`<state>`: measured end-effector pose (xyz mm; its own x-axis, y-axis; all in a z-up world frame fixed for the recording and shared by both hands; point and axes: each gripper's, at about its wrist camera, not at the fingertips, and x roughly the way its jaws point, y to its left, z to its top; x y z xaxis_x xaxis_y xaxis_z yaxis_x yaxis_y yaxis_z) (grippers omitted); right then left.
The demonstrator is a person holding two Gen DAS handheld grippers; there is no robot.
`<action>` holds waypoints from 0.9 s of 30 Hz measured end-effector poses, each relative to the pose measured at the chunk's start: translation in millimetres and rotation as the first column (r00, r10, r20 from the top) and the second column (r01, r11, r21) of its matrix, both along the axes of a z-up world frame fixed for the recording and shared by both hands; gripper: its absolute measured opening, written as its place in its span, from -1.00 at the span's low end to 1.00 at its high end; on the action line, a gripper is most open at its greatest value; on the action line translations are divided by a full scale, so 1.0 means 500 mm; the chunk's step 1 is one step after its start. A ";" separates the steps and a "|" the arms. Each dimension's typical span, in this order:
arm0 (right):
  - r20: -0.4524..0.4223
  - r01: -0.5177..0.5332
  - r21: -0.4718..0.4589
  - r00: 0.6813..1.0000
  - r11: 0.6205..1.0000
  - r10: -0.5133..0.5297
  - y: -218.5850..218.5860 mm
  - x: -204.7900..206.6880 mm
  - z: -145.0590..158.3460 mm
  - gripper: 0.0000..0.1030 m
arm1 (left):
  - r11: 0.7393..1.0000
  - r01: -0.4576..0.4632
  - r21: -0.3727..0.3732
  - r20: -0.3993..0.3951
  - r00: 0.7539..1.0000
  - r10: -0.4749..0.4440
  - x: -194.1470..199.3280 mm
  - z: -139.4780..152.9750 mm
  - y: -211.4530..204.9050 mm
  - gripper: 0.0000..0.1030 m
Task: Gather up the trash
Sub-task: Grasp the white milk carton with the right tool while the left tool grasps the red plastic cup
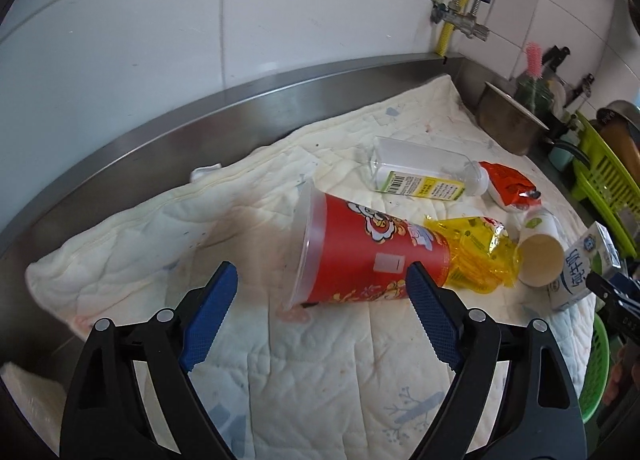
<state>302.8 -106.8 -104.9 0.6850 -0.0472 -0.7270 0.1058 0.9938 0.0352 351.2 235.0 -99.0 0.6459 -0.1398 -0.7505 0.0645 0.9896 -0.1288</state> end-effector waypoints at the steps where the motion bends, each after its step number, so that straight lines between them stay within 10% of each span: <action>1: -0.001 0.004 -0.001 1.000 1.000 -0.004 -0.001 0.003 -0.001 0.53 | 1.000 0.010 -0.001 -0.004 1.000 -0.010 0.006 -0.003 0.000 0.63; 8: -0.015 0.023 0.008 1.000 1.000 -0.023 -0.001 0.017 -0.011 0.51 | 0.996 0.072 -0.051 -0.032 0.997 -0.074 0.032 -0.026 0.005 0.57; 20: -0.028 0.039 0.028 0.999 0.999 -0.038 0.002 0.038 -0.021 0.30 | 0.976 0.159 -0.148 -0.032 0.986 -0.166 0.004 -0.037 -0.024 -0.50; 27: -0.025 0.050 0.043 0.998 0.998 -0.049 -0.008 0.033 -0.028 0.01 | 0.962 0.193 -0.193 -0.026 0.979 -0.202 -0.024 -0.039 -0.056 -0.52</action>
<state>319.2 -111.0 -118.9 0.6648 -0.0489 -0.7454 0.1564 0.9848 0.0749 339.1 206.9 -118.8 0.5570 -0.4029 -0.7263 0.2462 0.9153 -0.3189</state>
